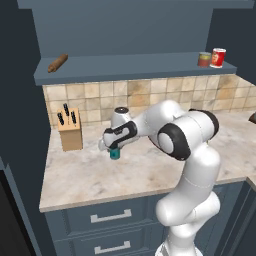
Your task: Pick the cans from the counter and place them in their designated side in the cabinet.
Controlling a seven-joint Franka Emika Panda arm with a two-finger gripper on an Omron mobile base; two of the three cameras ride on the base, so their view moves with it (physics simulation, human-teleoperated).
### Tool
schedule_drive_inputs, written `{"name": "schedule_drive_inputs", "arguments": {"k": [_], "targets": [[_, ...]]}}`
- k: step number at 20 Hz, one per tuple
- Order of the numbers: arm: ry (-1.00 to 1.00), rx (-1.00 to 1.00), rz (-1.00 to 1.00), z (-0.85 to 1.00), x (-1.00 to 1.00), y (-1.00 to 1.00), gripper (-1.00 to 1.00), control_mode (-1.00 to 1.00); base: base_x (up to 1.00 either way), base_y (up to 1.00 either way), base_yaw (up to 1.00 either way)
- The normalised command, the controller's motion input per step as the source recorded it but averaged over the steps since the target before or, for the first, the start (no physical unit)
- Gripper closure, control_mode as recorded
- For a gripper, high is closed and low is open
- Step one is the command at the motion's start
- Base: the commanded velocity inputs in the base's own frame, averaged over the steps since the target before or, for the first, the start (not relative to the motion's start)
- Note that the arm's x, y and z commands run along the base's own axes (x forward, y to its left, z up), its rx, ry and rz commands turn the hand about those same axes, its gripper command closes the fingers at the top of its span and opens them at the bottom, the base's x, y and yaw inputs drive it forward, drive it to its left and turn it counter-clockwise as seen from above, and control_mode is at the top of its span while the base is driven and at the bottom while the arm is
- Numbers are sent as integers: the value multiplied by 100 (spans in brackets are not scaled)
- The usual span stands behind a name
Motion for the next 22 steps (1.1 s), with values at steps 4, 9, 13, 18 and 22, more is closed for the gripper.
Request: {"name": "schedule_drive_inputs", "arguments": {"k": [4,9,13,18,22], "targets": [[-5,0,0,21,-17,-14,100,-100,0,0,0],[-9,0,0,28,-27,-23,100,-100,0,0,0],[-10,0,0,29,-29,-25,100,-100,0,0,0],[-10,1,0,27,-27,-20,100,-100,0,0,0],[-10,2,0,29,-29,-10,100,-100,0,0,0]]}}
